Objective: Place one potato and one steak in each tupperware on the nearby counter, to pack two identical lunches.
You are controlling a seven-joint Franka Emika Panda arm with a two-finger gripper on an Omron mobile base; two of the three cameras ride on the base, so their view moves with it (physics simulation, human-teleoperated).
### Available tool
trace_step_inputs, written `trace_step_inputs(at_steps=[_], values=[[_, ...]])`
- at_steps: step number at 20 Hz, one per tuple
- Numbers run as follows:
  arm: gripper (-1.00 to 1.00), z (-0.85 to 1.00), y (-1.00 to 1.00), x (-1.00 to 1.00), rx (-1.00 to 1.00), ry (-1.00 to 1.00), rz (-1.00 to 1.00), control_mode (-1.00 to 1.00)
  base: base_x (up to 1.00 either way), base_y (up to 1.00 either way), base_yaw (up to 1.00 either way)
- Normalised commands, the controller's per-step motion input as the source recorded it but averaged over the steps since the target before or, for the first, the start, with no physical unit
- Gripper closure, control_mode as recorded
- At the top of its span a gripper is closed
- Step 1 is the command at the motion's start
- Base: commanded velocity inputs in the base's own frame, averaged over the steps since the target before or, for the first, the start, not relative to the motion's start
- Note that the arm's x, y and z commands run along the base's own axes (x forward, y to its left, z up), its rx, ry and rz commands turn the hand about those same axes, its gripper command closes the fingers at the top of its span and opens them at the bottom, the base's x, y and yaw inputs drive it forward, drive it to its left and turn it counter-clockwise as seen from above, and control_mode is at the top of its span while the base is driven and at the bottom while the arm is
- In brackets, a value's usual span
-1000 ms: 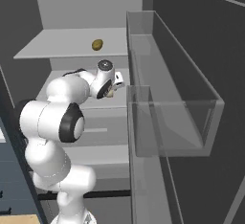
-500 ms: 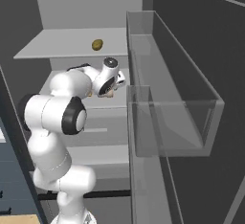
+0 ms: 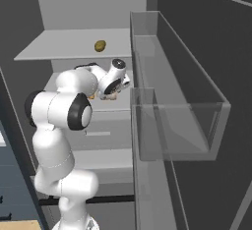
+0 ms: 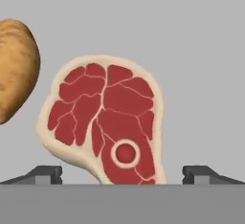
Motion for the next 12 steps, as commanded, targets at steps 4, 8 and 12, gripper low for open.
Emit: trace_step_inputs(at_steps=[4, 8, 12], values=[[-1.00, 0.00, 0.11, 0.23, -0.05, 0.11, 0.09, -1.00, 0.00, 0.00, 0.00], [-1.00, -0.01, 0.17, 0.03, -0.05, 0.01, 0.06, -1.00, 0.00, 0.00, 0.00], [-1.00, -0.12, 0.18, -0.16, -0.04, 0.00, 0.03, -1.00, 0.00, 0.00, 0.00]])
